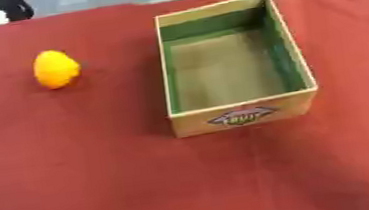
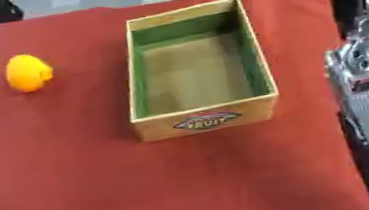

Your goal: Pick up objects on the table and place them in the box.

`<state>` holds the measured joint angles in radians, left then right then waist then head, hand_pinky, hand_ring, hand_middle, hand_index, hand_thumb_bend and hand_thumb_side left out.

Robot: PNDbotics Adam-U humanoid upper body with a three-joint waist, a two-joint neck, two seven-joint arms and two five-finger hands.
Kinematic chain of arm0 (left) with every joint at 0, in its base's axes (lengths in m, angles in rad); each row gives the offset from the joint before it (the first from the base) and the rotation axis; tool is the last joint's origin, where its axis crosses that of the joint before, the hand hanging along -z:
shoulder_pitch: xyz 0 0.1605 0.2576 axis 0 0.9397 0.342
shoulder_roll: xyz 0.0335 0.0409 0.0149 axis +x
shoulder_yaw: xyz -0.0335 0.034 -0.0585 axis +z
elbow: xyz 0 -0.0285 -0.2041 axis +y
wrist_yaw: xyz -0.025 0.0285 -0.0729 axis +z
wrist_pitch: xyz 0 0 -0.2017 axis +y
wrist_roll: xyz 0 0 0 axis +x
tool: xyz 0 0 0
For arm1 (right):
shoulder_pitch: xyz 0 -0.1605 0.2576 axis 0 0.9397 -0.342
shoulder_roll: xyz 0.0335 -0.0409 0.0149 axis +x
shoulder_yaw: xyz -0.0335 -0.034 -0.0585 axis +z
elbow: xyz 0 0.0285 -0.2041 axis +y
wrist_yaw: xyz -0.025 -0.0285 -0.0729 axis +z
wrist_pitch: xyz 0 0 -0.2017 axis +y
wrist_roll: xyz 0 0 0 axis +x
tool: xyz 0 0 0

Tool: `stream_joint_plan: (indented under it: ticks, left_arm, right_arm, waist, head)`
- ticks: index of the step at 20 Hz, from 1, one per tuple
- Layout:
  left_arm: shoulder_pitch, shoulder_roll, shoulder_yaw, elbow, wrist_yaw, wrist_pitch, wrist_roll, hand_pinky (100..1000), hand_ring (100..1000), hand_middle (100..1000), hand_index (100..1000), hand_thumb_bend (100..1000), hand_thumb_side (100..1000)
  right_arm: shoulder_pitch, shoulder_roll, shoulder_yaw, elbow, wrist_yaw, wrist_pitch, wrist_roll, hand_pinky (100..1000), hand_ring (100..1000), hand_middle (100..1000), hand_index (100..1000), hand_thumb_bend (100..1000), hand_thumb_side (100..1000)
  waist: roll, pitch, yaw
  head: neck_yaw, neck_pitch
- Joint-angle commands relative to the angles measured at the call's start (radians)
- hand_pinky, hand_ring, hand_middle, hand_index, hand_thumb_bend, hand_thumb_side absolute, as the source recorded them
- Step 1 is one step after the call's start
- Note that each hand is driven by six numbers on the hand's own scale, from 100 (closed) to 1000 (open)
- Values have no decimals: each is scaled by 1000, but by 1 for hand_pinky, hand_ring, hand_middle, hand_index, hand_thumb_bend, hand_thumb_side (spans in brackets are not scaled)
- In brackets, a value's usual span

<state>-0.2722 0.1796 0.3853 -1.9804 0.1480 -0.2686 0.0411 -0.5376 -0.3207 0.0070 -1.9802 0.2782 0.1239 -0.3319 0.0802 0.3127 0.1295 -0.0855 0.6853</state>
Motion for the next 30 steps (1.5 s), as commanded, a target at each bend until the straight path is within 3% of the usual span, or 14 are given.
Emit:
stream_joint_plan:
  ticks: [1, 8, 14, 24, 25, 28, 30]
  left_arm:
    - [-13, 97, 20, -19, -45, -16, -30, 525, 507, 550, 834, 100, 730]
    - [-54, 260, 2, 69, -145, -77, -104, 549, 533, 581, 852, 100, 673]
    - [-112, 399, -38, 187, -231, -144, -188, 569, 564, 606, 870, 230, 710]
    - [-279, 622, -173, 410, -368, -111, -325, 628, 648, 674, 898, 198, 866]
    - [-302, 646, -188, 434, -383, -119, -340, 659, 690, 707, 913, 252, 884]
    - [-375, 720, -234, 508, -428, -157, -385, 678, 718, 730, 925, 377, 913]
    - [-417, 766, -265, 555, -457, -177, -414, 686, 732, 740, 931, 506, 922]
  right_arm:
    - [-7, -16, -2, -20, 0, 1, 5, 818, 786, 593, 882, 100, 1000]
    - [2, -15, 0, -20, 3, 2, 8, 819, 786, 593, 882, 100, 1000]
    - [10, -21, 1, -20, 6, 6, 11, 818, 786, 593, 882, 100, 1000]
    - [3, -27, 5, -20, 6, 16, 18, 818, 786, 592, 881, 100, 1000]
    - [1, -26, 6, -20, 5, 17, 19, 818, 786, 592, 881, 100, 1000]
    - [-6, -24, 11, -20, 1, 20, 25, 818, 786, 591, 881, 100, 1000]
    - [-12, -20, 15, -20, -1, 21, 29, 818, 786, 591, 881, 100, 1000]
  waist:
    - [3, -24, 2]
    - [11, -39, 10]
    - [17, -48, 18]
    - [4, -52, 3]
    - [2, -50, -1]
    - [-7, -45, -10]
    - [-11, -41, -17]
  head:
    - [-19, 18]
    - [-21, 28]
    - [-22, 44]
    - [23, 39]
    - [23, 36]
    - [23, 24]
    - [28, 17]
